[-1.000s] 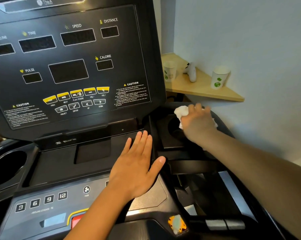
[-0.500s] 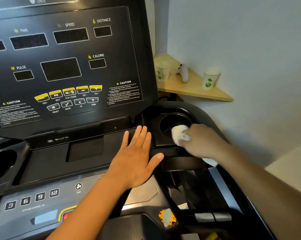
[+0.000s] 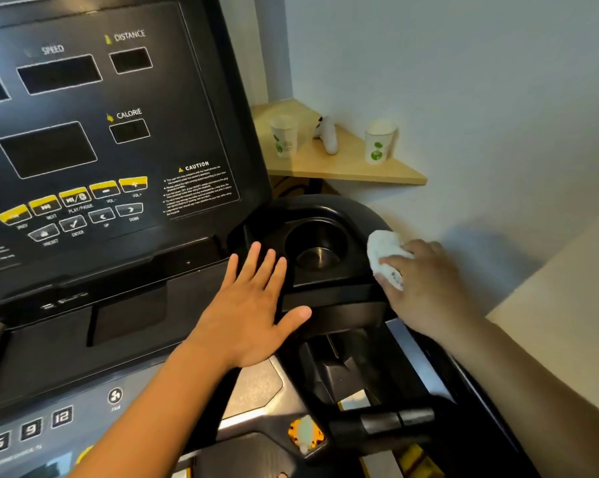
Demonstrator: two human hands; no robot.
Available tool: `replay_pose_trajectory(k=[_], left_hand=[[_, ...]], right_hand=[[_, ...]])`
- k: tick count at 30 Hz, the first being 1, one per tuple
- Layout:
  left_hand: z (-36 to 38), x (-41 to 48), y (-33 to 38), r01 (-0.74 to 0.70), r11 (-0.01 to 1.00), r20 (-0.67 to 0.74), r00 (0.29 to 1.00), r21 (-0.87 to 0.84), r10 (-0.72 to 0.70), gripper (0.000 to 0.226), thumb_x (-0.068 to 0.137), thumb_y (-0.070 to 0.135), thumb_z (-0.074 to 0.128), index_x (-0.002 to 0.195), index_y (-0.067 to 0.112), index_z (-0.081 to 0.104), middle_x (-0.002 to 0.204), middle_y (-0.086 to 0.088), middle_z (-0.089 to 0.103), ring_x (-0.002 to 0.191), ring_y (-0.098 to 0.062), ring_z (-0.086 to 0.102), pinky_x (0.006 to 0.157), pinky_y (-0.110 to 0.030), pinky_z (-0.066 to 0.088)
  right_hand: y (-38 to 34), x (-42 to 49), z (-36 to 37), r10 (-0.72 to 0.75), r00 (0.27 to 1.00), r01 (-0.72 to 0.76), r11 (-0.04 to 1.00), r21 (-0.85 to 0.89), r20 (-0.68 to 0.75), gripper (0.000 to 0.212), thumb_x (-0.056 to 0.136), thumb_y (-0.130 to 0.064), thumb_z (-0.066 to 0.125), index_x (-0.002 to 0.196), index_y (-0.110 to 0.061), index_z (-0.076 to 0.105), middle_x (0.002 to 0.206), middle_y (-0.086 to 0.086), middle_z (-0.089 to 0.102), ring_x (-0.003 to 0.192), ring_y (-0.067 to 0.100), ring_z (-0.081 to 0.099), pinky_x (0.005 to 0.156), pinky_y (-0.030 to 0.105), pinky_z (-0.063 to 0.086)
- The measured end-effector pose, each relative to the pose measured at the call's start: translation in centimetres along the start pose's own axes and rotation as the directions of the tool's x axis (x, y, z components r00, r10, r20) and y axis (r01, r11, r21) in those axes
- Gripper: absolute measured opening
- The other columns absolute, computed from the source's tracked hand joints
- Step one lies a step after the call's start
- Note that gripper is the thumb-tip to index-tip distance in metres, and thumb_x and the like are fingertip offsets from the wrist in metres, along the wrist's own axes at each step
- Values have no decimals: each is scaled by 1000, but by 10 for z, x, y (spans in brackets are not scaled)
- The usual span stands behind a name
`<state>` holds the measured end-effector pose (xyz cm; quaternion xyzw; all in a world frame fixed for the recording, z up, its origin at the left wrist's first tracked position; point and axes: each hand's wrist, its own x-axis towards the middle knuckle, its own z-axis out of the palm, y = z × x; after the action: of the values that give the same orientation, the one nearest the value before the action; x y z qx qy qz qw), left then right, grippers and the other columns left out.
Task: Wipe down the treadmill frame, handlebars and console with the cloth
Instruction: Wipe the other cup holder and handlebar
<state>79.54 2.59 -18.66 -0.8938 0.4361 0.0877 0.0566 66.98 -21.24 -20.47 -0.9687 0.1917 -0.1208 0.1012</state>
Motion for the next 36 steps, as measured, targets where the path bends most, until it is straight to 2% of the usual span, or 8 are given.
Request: replay_pose_trajectory(k=[5,9,13,16,20,26,33,36], left_hand=[[-3,10,13,22,993,65,997,115,-30,106,70,77,-19,156,17,-11,164,-4,-13,146,-23,-29,119,-53,-15],[2,11,16,13,987,86,996,160,-27,94,76,69,-8,156,20,-16,165,-5,-11,148,-23,-24,119,-53,-16],[-1,9,16,23,986,87,995,165,-37,103,77,79,-7,156,14,-11,165,-4,-8,149,-21,-23,120,-53,-14],[-3,10,18,17,979,112,993,203,-41,102,78,79,-2,156,14,-11,165,-5,-10,148,-23,-24,119,-56,-12],[-6,14,27,4,975,139,990,221,-36,97,90,76,22,156,13,-12,164,-7,-14,148,-23,-25,118,-57,-14],[-5,17,34,-93,980,148,987,175,67,100,91,74,30,154,13,-18,162,-9,-21,148,-25,-25,121,-53,-9],[-9,14,37,-172,979,166,974,114,152,103,92,69,39,153,13,-23,159,-14,-29,147,-33,-25,122,-51,-3],[-4,20,51,-220,971,147,968,91,206,107,91,67,44,152,11,-24,159,-15,-29,146,-38,-25,121,-54,-4]], right_hand=[[-55,18,14,-105,993,111,983,148,-44,28,96,-42,44,111,-24,60,106,2,53,106,23,46,85,34,47],[-103,-15,15,-264,950,306,898,317,-169,14,82,-23,68,91,-13,65,87,3,60,91,10,40,76,22,44],[-44,-26,8,-167,986,158,949,271,11,40,93,-34,59,130,-23,56,131,3,42,120,15,40,94,20,38],[-13,0,5,4,999,2,985,173,-32,33,91,-35,62,120,-19,65,120,8,48,114,24,42,91,31,44],[-42,22,22,-24,998,32,990,139,-56,35,92,-40,57,117,-18,66,116,8,50,111,26,42,91,37,46],[-50,-15,15,-133,991,136,934,329,-32,44,94,-49,47,127,-23,60,125,1,47,116,14,44,95,25,42],[10,12,23,238,968,-228,966,124,-76,39,91,-43,55,118,-16,66,117,8,50,108,25,46,80,25,34],[-18,16,23,199,978,-189,974,127,-67,46,91,-50,48,116,-16,66,115,6,52,103,19,47,79,22,34]])
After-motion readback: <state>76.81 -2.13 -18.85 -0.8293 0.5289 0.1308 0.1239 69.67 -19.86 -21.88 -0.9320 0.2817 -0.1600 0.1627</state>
